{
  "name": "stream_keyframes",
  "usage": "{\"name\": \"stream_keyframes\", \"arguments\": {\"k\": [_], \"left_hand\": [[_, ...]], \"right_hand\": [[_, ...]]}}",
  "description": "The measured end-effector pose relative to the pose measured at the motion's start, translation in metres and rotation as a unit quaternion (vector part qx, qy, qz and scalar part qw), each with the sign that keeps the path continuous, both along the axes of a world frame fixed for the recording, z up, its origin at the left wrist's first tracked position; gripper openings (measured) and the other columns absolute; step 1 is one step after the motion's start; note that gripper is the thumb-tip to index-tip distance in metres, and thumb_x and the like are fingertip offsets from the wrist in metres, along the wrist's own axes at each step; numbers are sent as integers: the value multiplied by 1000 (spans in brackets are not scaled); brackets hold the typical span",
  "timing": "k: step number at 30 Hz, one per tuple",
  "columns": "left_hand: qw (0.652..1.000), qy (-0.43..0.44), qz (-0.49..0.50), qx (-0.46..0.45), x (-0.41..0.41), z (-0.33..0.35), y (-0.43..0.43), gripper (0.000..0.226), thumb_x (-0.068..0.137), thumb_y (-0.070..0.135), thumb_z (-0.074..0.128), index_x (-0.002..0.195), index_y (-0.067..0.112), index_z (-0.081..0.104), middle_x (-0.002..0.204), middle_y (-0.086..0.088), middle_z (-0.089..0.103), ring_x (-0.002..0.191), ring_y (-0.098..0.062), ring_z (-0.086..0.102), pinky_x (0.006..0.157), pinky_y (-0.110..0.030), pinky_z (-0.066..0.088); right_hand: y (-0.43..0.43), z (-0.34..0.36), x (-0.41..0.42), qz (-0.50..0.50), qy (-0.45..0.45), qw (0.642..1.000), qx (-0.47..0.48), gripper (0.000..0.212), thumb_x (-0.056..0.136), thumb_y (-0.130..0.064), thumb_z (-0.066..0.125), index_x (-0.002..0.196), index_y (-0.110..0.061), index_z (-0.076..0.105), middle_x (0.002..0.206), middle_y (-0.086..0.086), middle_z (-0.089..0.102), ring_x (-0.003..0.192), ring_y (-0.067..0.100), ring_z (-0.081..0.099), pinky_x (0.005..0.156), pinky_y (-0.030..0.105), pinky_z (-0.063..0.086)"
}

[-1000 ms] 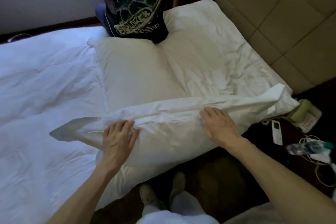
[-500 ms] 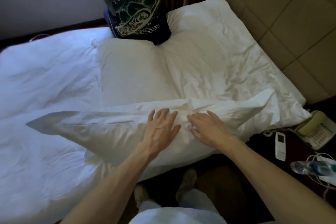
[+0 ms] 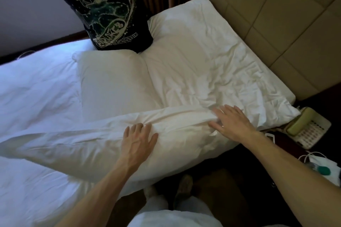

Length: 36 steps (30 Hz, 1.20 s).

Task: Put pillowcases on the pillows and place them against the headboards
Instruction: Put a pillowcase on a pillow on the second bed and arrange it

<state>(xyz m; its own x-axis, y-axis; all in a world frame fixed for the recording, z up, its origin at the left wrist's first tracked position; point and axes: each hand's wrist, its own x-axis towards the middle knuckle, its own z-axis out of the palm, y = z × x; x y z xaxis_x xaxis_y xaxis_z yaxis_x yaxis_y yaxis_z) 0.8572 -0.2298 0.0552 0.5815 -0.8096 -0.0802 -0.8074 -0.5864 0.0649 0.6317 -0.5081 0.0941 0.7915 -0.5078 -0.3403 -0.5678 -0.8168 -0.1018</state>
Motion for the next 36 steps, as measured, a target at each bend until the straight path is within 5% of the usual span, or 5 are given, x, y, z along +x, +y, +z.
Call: {"name": "stream_keyframes", "arguments": {"k": [7,20,25,32,36], "left_hand": [[1000,15,5,21,6,-1,-1,49,97,57,33,131,26,49,124,-1,56,114,-23,53,103,-42,37],[996,34,-17,79,75,18,15,58,77,74,51,114,30,59,108,1,59,102,-23,53,104,-44,34],[993,62,-32,93,121,33,34,53,68,66,67,98,25,53,92,5,58,91,-22,55,87,-36,38],[961,68,-261,63,131,32,41,27,73,33,61,98,24,54,87,0,64,79,-27,64,57,-30,40],[924,133,-342,109,100,48,11,31,80,58,48,95,30,51,88,6,60,77,-19,58,62,-33,45]], "right_hand": [[53,1,47,195,-171,965,-33,35,88,-27,58,121,-16,58,127,7,59,118,26,54,112,43,38],[64,-4,91,82,15,996,30,69,85,-35,57,148,-25,30,142,0,44,134,23,38,120,48,13],[56,9,111,64,66,995,-24,58,77,-53,61,125,-24,46,122,4,51,120,26,47,113,50,22],[62,27,100,38,77,992,-90,37,76,-48,59,101,-22,59,106,1,52,106,24,48,87,39,34],[67,30,76,27,69,990,-118,35,77,-46,60,101,-21,59,108,2,53,105,23,52,90,41,34]]}}
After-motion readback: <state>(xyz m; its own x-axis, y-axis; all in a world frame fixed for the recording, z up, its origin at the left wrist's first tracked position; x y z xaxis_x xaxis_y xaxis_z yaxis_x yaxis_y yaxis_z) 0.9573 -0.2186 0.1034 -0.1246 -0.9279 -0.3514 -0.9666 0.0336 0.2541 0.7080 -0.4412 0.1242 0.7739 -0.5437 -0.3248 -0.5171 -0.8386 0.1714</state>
